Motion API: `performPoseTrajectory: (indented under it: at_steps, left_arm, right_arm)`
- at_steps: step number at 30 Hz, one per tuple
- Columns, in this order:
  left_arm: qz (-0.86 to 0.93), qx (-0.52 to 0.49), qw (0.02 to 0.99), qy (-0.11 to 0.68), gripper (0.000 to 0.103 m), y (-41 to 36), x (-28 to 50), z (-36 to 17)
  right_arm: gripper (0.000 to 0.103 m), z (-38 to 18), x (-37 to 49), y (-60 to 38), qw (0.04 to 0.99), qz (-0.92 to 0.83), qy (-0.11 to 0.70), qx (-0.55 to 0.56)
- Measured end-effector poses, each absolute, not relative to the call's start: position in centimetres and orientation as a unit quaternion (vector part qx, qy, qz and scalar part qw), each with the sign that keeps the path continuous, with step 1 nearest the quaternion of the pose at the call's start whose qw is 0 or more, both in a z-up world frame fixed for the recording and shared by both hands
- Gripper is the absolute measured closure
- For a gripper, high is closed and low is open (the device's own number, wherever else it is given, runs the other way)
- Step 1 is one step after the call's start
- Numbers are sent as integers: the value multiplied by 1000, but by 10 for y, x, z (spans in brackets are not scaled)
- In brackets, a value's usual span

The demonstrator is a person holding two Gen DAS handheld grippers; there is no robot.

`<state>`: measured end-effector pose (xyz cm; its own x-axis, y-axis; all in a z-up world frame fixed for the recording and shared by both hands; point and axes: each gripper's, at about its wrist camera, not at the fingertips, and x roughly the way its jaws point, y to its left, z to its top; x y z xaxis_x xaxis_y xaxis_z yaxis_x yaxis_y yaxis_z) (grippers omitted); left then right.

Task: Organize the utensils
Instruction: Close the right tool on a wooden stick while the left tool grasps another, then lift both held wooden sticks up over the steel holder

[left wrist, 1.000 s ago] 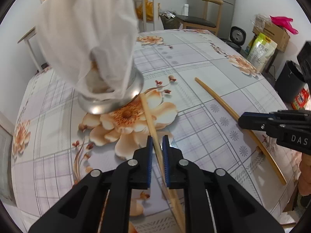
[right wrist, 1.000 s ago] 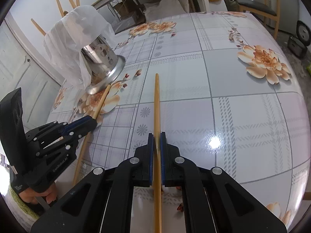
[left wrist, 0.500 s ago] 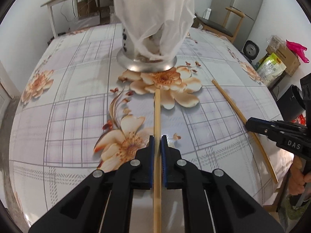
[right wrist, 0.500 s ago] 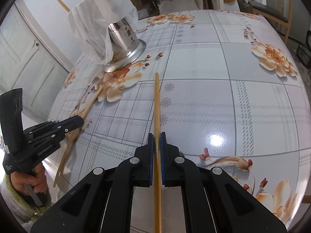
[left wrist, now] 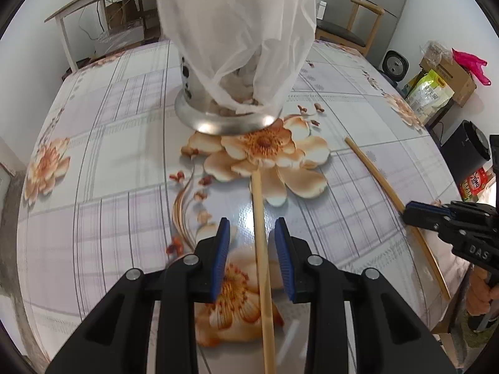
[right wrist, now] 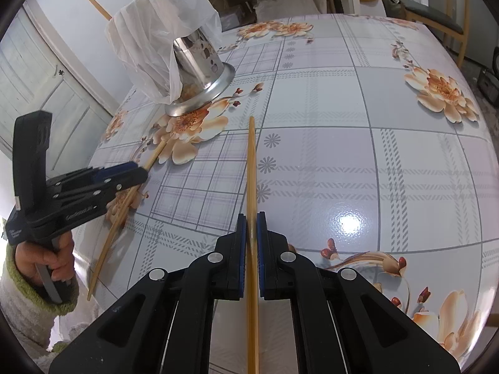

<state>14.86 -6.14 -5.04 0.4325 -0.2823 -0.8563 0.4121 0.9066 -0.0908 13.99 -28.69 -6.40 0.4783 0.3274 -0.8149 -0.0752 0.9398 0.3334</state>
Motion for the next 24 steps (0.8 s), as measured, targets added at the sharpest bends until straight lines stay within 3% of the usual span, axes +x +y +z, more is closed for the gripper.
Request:
performPoseTrajectory:
  at_steps: [5,8,24]
  left_arm:
    - [-194,91,851,479,89,-69,154,-52]
    - [-189,86,855,476,96,-66,157,-52]
    - [-186,81,861,467,96,-65,155,-54]
  right_arm:
    - [98,-63,142,-288,847,123,501,127]
    - [93,-61,146,-288,849,124,499,122]
    - [89,-56,195,-257,862,112,492,44]
